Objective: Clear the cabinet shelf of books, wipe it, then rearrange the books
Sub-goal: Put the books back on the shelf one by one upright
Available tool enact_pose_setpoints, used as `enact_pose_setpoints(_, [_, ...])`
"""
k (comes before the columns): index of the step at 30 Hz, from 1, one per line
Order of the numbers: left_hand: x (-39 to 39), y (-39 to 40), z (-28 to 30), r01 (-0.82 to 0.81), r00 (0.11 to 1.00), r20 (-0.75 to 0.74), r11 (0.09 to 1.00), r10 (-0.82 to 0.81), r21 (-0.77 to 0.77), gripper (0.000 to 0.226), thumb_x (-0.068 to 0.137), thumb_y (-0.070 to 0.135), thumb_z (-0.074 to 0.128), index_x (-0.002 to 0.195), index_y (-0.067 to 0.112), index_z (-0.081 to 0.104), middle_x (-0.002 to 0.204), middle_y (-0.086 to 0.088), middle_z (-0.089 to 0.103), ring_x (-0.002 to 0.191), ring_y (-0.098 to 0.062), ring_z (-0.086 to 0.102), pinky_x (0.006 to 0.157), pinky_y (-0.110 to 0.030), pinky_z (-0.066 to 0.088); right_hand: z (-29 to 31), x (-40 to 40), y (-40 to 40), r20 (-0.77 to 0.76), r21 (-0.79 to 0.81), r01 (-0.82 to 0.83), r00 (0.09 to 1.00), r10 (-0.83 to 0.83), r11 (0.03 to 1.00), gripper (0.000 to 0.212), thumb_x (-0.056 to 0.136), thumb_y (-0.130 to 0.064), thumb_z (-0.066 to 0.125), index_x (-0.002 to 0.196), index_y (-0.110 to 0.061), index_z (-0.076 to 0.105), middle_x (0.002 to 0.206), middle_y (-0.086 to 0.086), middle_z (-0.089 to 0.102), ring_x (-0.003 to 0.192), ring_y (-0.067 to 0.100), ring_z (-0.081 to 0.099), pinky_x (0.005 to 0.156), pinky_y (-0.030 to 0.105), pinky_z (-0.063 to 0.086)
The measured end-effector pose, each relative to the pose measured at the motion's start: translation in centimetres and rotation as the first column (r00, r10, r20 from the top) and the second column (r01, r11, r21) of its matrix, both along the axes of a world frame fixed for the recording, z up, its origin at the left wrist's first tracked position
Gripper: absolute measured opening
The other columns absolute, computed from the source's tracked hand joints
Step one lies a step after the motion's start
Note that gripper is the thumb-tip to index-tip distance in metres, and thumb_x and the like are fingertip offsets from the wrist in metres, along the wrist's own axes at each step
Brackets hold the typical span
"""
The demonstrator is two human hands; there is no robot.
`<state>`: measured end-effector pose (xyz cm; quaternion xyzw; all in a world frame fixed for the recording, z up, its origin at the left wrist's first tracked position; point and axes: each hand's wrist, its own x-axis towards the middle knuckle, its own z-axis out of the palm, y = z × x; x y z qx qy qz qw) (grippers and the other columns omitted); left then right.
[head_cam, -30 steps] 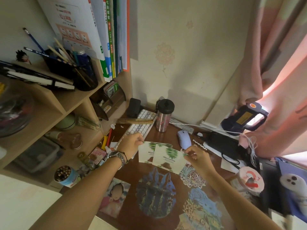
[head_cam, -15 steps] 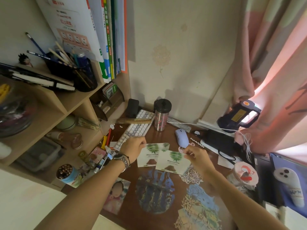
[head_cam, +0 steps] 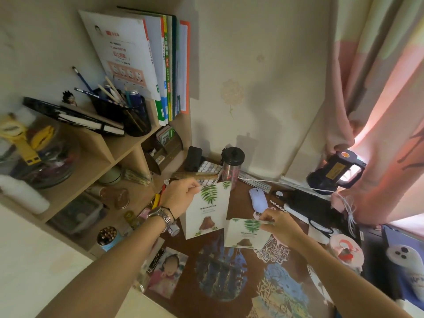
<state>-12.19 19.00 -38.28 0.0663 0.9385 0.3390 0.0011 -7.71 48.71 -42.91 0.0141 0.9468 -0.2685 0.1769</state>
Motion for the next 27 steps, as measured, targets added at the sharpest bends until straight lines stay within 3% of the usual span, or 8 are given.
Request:
enact_pose_setpoints(5, [0.0,-1.4,5.3,-0.047,0.994,-0.097,0.999,0.048,0.013,0.015,0.095,0.029,0.055,0.095,0.016,0.063,0.076,0.012,0.062,0.066,0.004,0.056,0.052,-0.015,0.041,2.7,-1.6,-2.3,-0.053,-0.138,-0.022,0.998,0.015,0.99,0.034,0.087,-0.024,0.069,0.119,-0.024,0.058,0.11,-0.01,0.059,0.108,0.011,0.057,0.089,0.026,0.044])
enact_pose_setpoints(8, [-0.2,-2.1,8.7,-0.072,0.984,-0.161,0.996,0.081,0.059,0.017,0.094,0.029,0.057,0.096,0.014,0.065,0.085,0.002,0.069,0.077,-0.01,0.063,0.064,-0.026,0.05,5.2,-2.9,-4.4,-0.141,-0.247,-0.03,0.99,-0.005,0.968,0.045,0.084,-0.021,0.073,0.125,-0.024,0.054,0.115,-0.009,0.057,0.114,0.014,0.055,0.099,0.033,0.043])
enact_pose_setpoints(11, [-0.5,-2.6,12.0,-0.081,0.973,-0.207,0.991,0.101,0.104,0.016,0.092,0.027,0.059,0.095,0.013,0.065,0.089,-0.002,0.069,0.084,-0.017,0.065,0.07,-0.035,0.056,7.4,-4.0,-6.2,-0.253,-0.354,-0.09,0.968,-0.003,0.931,0.07,0.074,-0.036,0.078,0.135,-0.03,0.043,0.125,-0.003,0.059,0.117,0.017,0.056,0.102,0.044,0.044])
enact_pose_setpoints(16, [-1.4,-3.0,17.1,-0.155,0.961,-0.187,0.956,0.204,0.25,0.009,0.089,0.024,0.063,0.089,0.015,0.066,0.09,-0.002,0.067,0.089,-0.021,0.066,0.077,-0.044,0.057,10.8,-4.9,-9.0,-0.381,-0.492,-0.154,0.923,-0.053,0.857,0.103,0.06,-0.058,0.082,0.143,-0.039,0.024,0.144,-0.009,0.038,0.129,0.011,0.042,0.105,0.032,0.04])
enact_pose_setpoints(18, [-1.6,-2.8,18.7,-0.183,0.964,-0.106,0.894,0.246,0.408,0.006,0.087,0.021,0.066,0.084,0.016,0.067,0.092,-0.008,0.07,0.089,-0.024,0.068,0.074,-0.049,0.058,11.8,-4.4,-9.9,-0.435,-0.521,-0.207,0.899,-0.049,0.828,0.099,0.056,-0.068,0.078,0.137,-0.047,0.025,0.137,-0.011,0.04,0.125,0.01,0.043,0.101,0.029,0.042])
enact_pose_setpoints(20, [-1.5,-2.1,20.0,-0.196,0.963,-0.055,0.83,0.262,0.522,0.009,0.088,0.017,0.064,0.088,0.009,0.068,0.094,-0.013,0.071,0.088,-0.026,0.07,0.072,-0.05,0.059,12.2,-3.6,-10.6,-0.537,-0.469,-0.278,0.843,-0.021,0.838,0.086,0.062,-0.057,0.08,0.129,-0.055,0.025,0.133,-0.014,0.041,0.122,0.007,0.043,0.098,0.028,0.044])
enact_pose_setpoints(25, [-0.8,0.2,21.7,-0.169,0.959,-0.09,0.797,0.269,0.58,0.013,0.09,0.012,0.062,0.093,-0.001,0.065,0.096,-0.016,0.071,0.089,-0.029,0.07,0.069,-0.05,0.059,11.0,-2.0,-12.2,-0.712,-0.354,-0.337,0.702,-0.017,0.872,0.082,0.069,-0.056,0.07,0.138,-0.044,0.029,0.139,-0.018,0.035,0.129,0.005,0.036,0.1,0.036,0.047])
enact_pose_setpoints(27, [-0.8,0.8,21.8,-0.161,0.955,-0.11,0.795,0.274,0.585,0.012,0.09,0.012,0.062,0.092,0.001,0.064,0.1,-0.018,0.07,0.091,-0.029,0.07,0.07,-0.05,0.059,10.5,-1.8,-12.4,-0.755,-0.338,-0.343,0.655,-0.035,0.876,0.078,0.076,-0.039,0.072,0.139,-0.044,0.026,0.147,-0.022,0.028,0.135,0.008,0.034,0.1,0.039,0.049])
